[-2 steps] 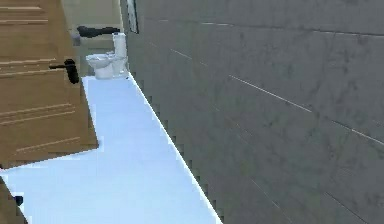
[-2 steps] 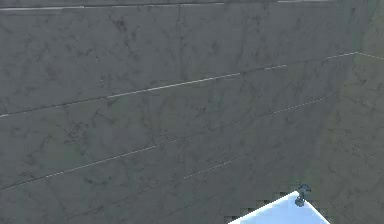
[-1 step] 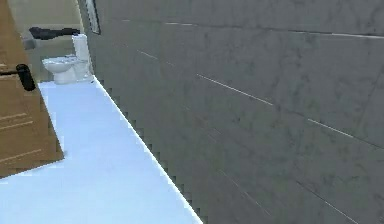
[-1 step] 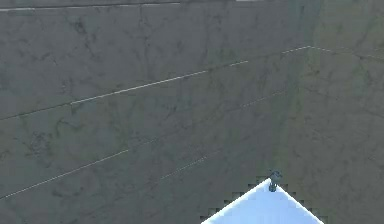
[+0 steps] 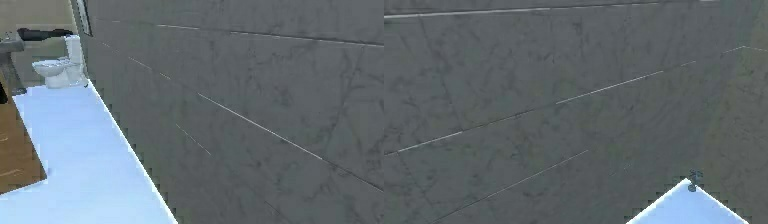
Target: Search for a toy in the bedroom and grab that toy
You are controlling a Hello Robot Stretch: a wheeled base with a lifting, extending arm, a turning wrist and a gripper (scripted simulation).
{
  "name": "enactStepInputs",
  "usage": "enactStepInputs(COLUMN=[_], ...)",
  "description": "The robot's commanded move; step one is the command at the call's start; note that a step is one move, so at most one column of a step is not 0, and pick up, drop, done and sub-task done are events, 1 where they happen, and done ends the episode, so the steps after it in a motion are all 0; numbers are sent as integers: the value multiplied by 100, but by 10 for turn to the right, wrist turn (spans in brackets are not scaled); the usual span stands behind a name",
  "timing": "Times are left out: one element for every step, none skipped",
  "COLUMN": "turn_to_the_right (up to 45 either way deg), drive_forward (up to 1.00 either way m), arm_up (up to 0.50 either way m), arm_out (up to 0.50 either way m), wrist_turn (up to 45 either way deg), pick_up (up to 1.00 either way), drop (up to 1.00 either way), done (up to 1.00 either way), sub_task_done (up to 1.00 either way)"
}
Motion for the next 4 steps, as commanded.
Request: enactStepInputs(turn_to_the_right=[-270,-30,0,-450], drive_forward=[0,0,45,0], arm_up=[0,0,0,0], arm_out=[0,0,0,0], wrist_turn=[0,0,0,0], pick_up=[0,0,0,0], drop=[0,0,0,0], done=[0,0,0,0], sub_task_done=[0,0,0,0])
